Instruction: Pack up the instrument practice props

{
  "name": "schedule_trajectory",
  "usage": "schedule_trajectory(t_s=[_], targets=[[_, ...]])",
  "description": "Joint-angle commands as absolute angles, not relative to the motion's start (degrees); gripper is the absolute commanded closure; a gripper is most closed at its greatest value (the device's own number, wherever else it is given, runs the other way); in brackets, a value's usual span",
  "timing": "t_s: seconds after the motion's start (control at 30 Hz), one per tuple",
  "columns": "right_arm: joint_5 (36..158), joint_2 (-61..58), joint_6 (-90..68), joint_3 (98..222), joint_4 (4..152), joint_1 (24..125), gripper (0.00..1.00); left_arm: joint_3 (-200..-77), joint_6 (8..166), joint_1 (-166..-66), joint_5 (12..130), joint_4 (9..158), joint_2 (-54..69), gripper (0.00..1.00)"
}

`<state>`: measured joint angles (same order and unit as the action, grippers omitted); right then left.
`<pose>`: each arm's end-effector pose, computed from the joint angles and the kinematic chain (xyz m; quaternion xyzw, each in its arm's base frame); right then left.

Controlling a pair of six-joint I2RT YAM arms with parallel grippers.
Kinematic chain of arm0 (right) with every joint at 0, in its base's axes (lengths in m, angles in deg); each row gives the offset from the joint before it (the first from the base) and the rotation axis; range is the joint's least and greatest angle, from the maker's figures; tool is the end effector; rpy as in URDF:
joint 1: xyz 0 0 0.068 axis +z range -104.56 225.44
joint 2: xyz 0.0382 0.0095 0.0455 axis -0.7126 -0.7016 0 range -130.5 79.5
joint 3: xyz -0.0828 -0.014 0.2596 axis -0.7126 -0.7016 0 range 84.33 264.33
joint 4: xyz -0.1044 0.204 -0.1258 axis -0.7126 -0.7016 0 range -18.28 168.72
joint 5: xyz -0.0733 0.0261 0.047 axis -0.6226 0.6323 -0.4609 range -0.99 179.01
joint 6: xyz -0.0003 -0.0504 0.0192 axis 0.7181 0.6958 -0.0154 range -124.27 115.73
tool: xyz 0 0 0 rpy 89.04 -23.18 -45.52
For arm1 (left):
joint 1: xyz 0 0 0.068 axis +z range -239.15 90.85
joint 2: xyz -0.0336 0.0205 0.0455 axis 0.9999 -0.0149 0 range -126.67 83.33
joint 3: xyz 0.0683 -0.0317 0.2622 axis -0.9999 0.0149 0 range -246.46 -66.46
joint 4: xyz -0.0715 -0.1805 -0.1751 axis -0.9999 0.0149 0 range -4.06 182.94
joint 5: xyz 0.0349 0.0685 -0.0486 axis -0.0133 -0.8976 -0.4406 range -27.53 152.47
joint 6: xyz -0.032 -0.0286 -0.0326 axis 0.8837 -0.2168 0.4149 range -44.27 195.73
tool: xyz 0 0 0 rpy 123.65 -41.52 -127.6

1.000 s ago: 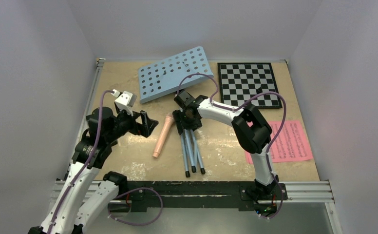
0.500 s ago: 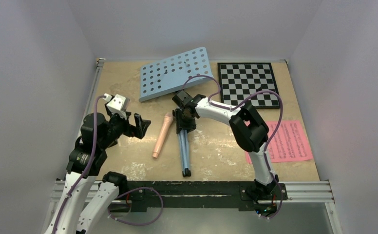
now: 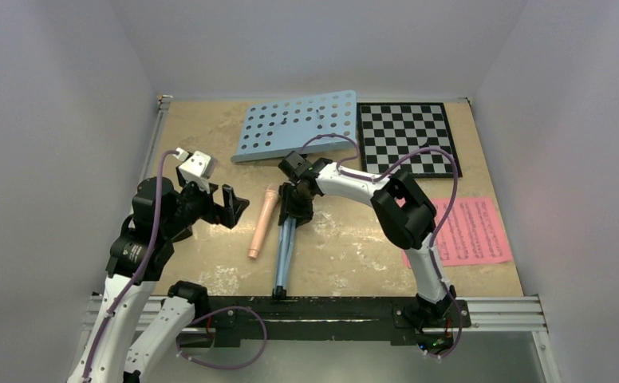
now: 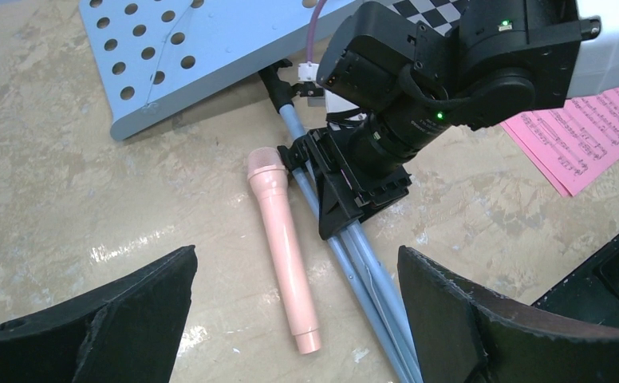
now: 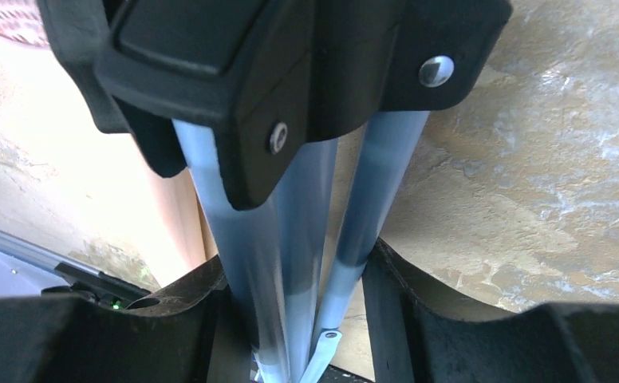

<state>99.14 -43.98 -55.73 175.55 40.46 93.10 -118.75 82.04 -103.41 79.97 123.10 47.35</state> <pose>0.2927 0.3302 0.1508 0.0177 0.9817 0.1847 0.0430 0.1191 -0.0413 0.3566 0.1425 0.8059 -0.2234 0.5295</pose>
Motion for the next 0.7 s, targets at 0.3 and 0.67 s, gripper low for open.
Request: schedule_trajectory(t_s=[0.3,0.67], targets=[[101.7,-30.3,-35.5,160.6,43.3,88.9,0.01,-122.3,76.4,-103.0,80.9,126.7,49.1,0.0],[85.8,-5.1,-12.2,174.6,36.5,78.4,0.01,-118.8,69.7,-103.0,76.5,127.0,47.4,0.01]])
